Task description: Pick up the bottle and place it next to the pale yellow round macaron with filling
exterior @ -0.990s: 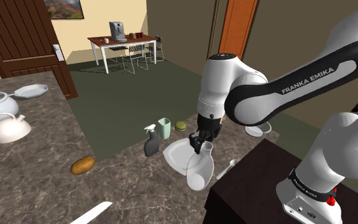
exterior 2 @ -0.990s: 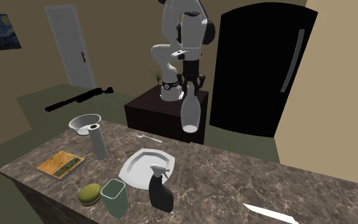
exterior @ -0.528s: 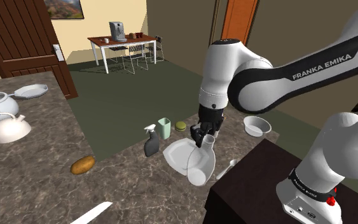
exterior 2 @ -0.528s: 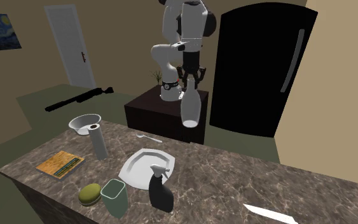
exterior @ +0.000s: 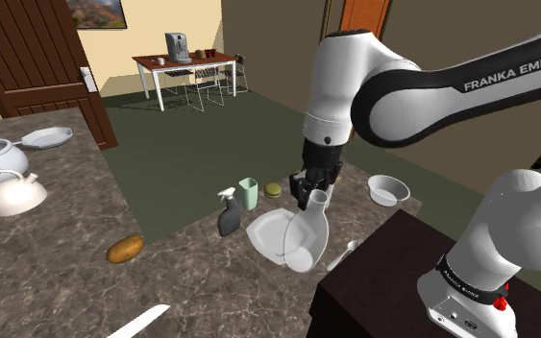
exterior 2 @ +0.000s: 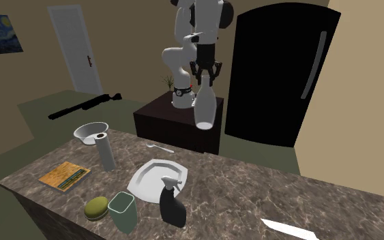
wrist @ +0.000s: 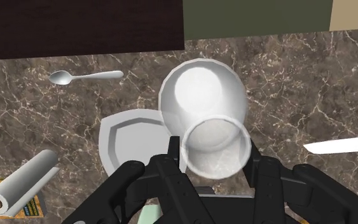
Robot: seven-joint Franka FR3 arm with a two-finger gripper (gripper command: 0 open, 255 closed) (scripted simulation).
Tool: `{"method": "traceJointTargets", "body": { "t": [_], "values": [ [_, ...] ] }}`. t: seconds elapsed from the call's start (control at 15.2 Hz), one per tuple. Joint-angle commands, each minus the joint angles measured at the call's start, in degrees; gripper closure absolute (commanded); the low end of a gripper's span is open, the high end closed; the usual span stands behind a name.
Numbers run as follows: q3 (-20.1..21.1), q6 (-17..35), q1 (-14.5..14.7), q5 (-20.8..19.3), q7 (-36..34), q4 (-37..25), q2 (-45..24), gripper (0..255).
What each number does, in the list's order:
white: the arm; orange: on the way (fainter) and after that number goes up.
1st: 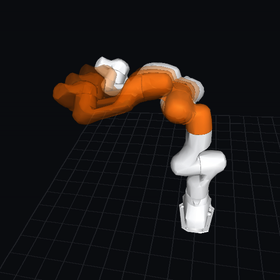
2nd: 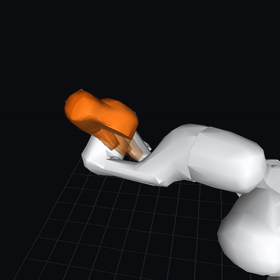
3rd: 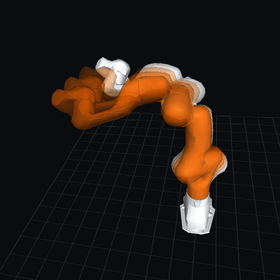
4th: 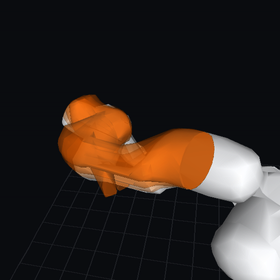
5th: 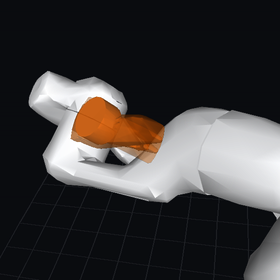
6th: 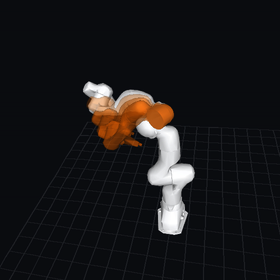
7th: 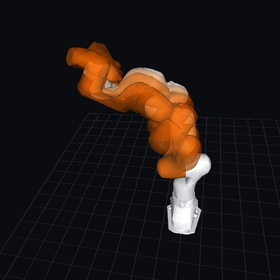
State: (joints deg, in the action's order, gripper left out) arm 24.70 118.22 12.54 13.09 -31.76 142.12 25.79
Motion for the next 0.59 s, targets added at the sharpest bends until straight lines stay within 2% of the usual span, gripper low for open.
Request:
{"method": "traceJointTargets", "body": {
  "t": [0.0,0.53],
  "values": [
    [-0.4,-1.9,-0.1,-0.1,0.1,-1.3,0.6,255],
    [-1.6,-8.5,-0.2,-0.6,0.0,-6.2,2.3,255]
  ]
}}
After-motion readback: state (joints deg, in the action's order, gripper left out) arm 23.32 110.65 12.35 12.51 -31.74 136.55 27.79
